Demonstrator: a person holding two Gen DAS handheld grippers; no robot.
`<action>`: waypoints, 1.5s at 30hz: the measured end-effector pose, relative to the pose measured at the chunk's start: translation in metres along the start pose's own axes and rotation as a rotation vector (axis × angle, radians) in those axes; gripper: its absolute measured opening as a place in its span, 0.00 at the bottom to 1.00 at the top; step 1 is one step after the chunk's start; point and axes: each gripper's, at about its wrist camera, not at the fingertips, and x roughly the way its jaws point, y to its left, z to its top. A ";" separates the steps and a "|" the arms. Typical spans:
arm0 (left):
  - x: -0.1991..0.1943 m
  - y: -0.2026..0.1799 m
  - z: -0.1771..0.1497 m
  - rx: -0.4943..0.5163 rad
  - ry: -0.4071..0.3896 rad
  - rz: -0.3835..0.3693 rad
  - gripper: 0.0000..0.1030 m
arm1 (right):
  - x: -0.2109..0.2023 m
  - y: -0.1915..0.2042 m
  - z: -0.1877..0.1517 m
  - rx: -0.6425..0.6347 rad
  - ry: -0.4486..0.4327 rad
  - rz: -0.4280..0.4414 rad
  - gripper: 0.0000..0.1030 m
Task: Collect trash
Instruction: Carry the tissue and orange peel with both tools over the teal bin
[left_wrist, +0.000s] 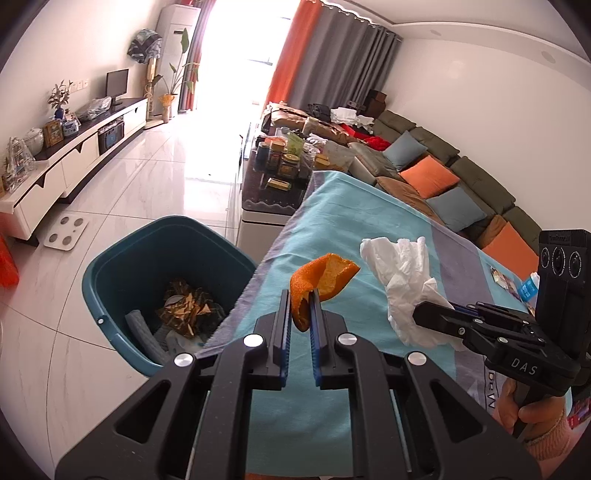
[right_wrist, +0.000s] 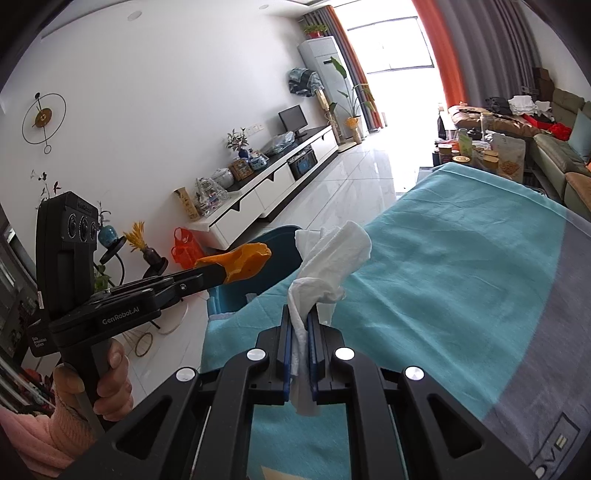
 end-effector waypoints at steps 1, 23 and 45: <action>-0.001 0.002 0.000 -0.003 -0.001 0.004 0.09 | 0.003 0.000 0.001 0.000 0.005 0.006 0.06; -0.006 0.034 0.005 -0.061 -0.024 0.078 0.09 | 0.044 0.025 0.023 -0.059 0.063 0.063 0.06; -0.006 0.054 0.005 -0.115 -0.028 0.129 0.09 | 0.075 0.044 0.034 -0.092 0.112 0.091 0.06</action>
